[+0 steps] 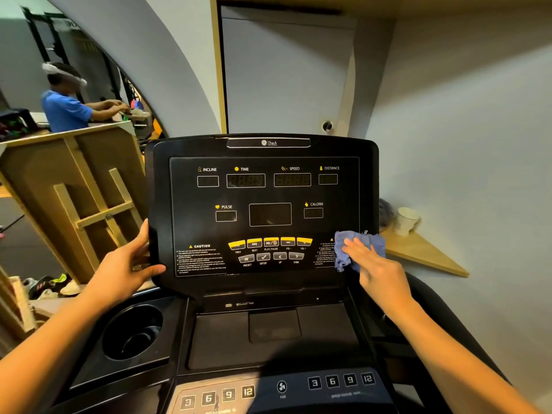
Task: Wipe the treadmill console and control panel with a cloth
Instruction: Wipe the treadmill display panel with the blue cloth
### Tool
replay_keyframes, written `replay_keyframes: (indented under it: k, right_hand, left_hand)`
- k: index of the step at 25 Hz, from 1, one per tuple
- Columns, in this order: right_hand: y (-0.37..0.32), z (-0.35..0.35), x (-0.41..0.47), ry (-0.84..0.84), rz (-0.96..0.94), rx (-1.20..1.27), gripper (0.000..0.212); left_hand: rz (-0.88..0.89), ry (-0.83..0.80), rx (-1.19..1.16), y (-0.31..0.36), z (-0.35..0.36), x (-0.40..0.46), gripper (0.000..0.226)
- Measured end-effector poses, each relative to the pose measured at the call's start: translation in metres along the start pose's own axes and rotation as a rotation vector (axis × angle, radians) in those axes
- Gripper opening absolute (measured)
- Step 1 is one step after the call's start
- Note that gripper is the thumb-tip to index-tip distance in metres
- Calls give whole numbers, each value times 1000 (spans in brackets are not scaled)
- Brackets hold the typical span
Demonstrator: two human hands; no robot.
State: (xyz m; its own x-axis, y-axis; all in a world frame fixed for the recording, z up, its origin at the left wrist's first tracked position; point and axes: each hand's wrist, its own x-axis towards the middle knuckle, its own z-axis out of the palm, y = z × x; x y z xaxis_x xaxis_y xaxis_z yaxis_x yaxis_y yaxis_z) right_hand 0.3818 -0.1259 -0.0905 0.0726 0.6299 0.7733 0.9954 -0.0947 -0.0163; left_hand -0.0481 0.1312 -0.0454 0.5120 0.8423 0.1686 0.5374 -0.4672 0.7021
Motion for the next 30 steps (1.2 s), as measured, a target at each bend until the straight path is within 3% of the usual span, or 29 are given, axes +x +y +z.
replay_keyframes:
  k: [10,17,25,30]
  right_hand:
    - [33,0,136,218,192,54,48]
    - [-3,32,185,160,433,71,47]
    - [-142,41,239,330,112,142,39]
    - [-213,84,261,160,-19,183,41]
  left_hand:
    - [16,-1,22,5,-1,-3,109]
    - [6,-5,-20,10,-2,-3,106]
    - [22,-27,9,14,-5,-3,106]
    - [30,-41,1,8,-5,-1,108]
